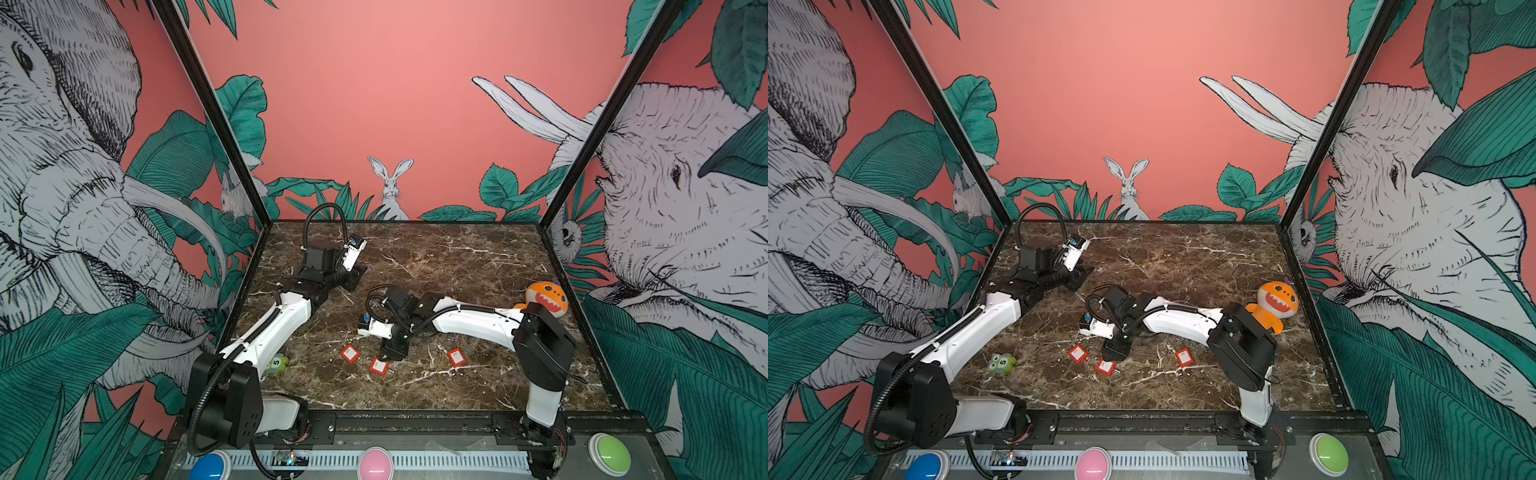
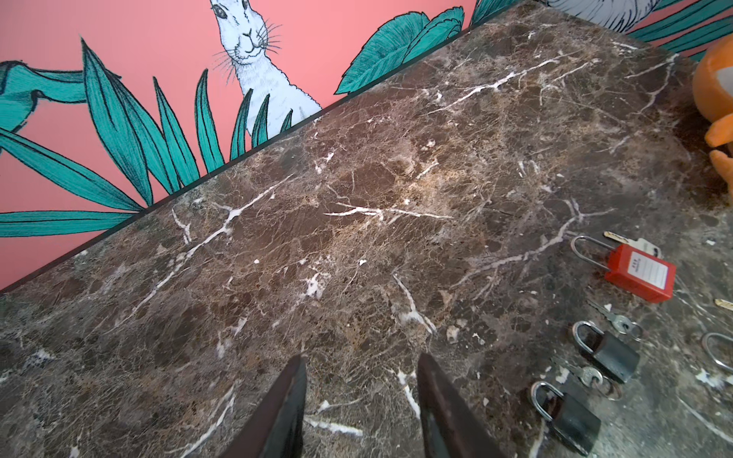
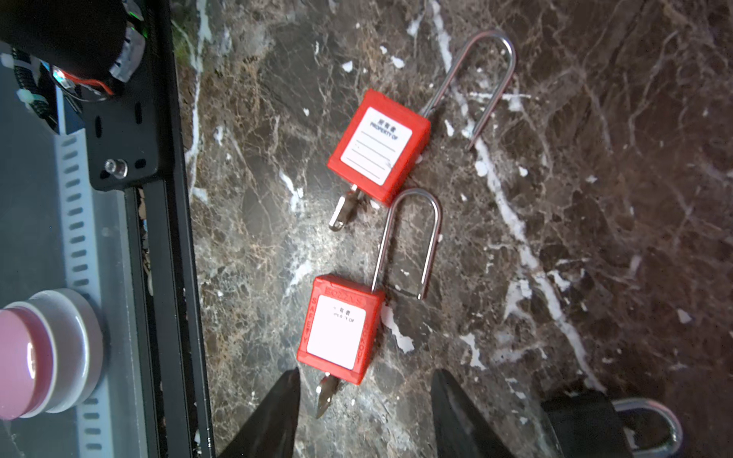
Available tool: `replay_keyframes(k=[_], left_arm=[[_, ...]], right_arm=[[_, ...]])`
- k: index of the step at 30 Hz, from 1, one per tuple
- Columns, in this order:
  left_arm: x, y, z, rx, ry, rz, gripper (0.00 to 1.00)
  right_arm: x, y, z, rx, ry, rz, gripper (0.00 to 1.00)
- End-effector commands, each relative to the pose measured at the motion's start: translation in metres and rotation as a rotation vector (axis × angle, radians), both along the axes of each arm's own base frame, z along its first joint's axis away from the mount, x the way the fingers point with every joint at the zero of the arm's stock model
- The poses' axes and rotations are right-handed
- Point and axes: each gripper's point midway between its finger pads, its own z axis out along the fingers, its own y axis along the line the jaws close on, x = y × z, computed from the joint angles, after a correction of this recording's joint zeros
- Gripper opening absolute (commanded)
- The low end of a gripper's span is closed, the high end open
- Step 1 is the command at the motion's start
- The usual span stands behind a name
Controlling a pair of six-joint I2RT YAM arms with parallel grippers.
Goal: Lock with the key
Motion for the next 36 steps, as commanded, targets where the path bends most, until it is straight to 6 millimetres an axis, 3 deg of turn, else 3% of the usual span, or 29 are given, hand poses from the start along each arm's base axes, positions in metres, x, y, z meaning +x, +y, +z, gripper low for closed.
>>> replay_keyframes(k=[1,6,12,15,24,31,36], left_arm=[[-0.007,0.008,-0.002,0.021,0.008,0.012,0.47],[-0.008,0.013,-0.005,0.032,0.015,0.017,0.48],[-0.011,0.016,-0.011,0.04,0.027,0.018,0.48],[-0.011,0.016,-0.012,0.044,0.031,0.016,0.48],[-0.011,0.018,-0.019,0.06,0.044,0.015,0.48],[-0.007,0.017,-0.018,0.053,0.043,0.02,0.48],[-0.007,0.016,-0.018,0.045,0.043,0.023,0.48]], right_arm=[[-0.009,0.004,-0.001,-0.028,0.007,0.043,0.54],[0.004,-0.008,-0.018,-0.168,-0.079,0.015,0.55],[-0.014,-0.004,-0.029,-0.172,-0.082,0.116,0.57],[-0.014,0.001,-0.034,-0.158,-0.102,0.124,0.57],[0.019,-0.01,-0.05,-0.261,-0.267,0.078,0.56],[0.049,-0.016,-0.045,-0.306,-0.408,0.026,0.56],[0.053,-0.016,-0.034,-0.276,-0.435,0.044,0.56]])
